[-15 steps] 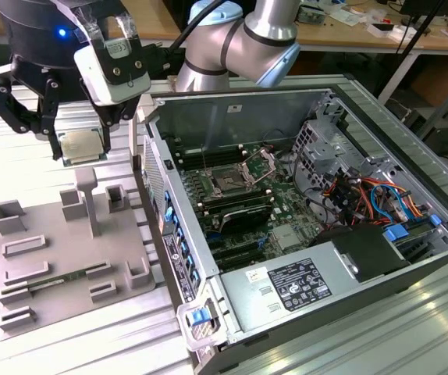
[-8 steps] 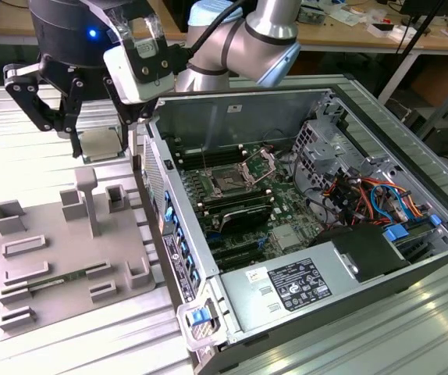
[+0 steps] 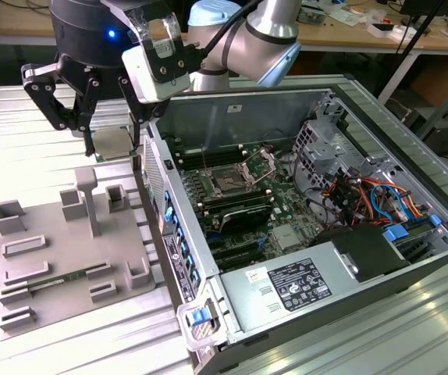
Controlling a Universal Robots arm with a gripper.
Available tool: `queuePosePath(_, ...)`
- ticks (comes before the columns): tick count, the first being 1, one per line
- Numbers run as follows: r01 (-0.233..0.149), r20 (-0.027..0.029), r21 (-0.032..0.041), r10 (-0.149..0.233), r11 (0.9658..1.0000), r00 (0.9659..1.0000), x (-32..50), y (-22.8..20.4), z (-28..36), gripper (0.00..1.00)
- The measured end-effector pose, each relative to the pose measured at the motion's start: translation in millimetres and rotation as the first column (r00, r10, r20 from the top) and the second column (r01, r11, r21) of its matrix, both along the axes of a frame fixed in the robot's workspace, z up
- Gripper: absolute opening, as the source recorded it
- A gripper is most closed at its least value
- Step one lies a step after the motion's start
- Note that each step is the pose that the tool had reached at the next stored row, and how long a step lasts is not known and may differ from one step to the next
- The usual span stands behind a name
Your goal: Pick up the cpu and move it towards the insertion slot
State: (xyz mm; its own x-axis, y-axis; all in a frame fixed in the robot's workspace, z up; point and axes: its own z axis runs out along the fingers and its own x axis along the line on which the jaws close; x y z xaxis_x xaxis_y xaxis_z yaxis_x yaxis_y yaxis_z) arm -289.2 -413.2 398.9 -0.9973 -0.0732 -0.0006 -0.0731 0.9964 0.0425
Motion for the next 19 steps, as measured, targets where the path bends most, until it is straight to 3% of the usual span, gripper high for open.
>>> queuePosePath(19,0.000,0.0000,-0.0001,0.000,1.0000,1.0000,10.5,0.0,0.0,0.55)
